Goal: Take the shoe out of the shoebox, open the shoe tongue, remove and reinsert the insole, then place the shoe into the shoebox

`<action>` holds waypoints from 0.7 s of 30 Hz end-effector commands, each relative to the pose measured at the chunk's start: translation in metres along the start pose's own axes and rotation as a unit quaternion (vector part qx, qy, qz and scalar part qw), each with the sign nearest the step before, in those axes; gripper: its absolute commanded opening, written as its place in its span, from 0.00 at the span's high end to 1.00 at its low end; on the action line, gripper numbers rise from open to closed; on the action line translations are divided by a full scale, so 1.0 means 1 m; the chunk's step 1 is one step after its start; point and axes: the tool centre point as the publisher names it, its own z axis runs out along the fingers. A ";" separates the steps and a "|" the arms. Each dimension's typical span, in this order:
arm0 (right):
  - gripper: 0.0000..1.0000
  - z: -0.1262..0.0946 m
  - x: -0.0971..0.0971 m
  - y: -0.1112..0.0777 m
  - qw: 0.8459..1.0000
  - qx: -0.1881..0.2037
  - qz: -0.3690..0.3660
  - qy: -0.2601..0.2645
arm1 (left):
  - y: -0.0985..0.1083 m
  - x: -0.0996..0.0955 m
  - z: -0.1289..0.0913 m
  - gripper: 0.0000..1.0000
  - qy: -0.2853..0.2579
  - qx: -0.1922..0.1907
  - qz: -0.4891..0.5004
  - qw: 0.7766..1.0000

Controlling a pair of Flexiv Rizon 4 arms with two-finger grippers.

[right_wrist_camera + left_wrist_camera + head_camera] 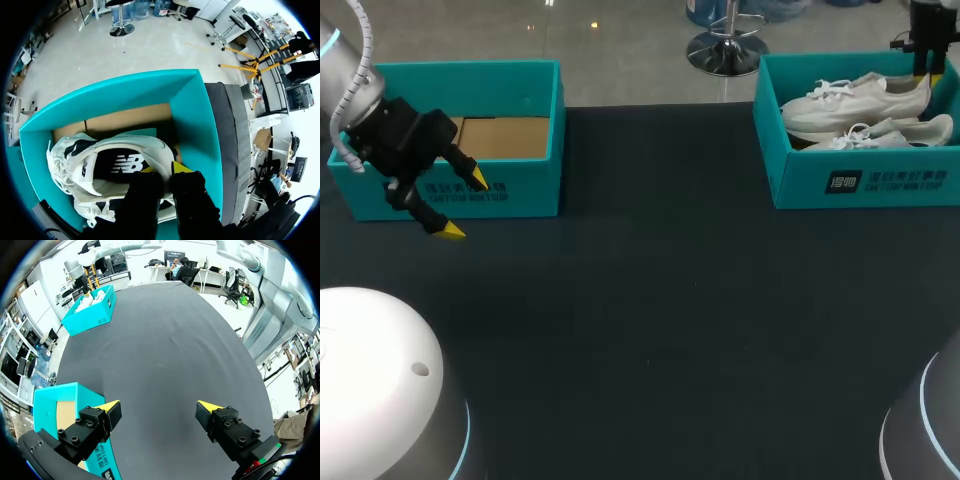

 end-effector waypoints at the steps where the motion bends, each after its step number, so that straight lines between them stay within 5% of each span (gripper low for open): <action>1: 1.00 0.003 0.004 -0.008 1.000 -0.008 0.006 -0.011 | 0.000 0.000 0.000 0.00 0.001 -0.002 0.000 1.000; 8: 1.00 0.009 0.009 -0.013 1.000 -0.006 0.013 -0.011 | 0.000 0.000 0.000 0.00 0.001 -0.002 0.000 1.000; 10: 0.25 0.009 0.009 -0.014 1.000 -0.004 0.016 -0.006 | 0.000 0.000 0.000 0.00 0.001 -0.002 0.000 1.000; 11: 0.00 0.009 0.009 -0.014 1.000 -0.005 0.017 -0.005 | 0.000 0.000 0.000 0.00 0.001 -0.002 0.000 1.000; 21: 0.00 -0.036 -0.004 -0.014 0.999 -0.043 0.031 -0.008 | 0.000 0.000 0.000 0.00 0.001 -0.002 0.000 1.000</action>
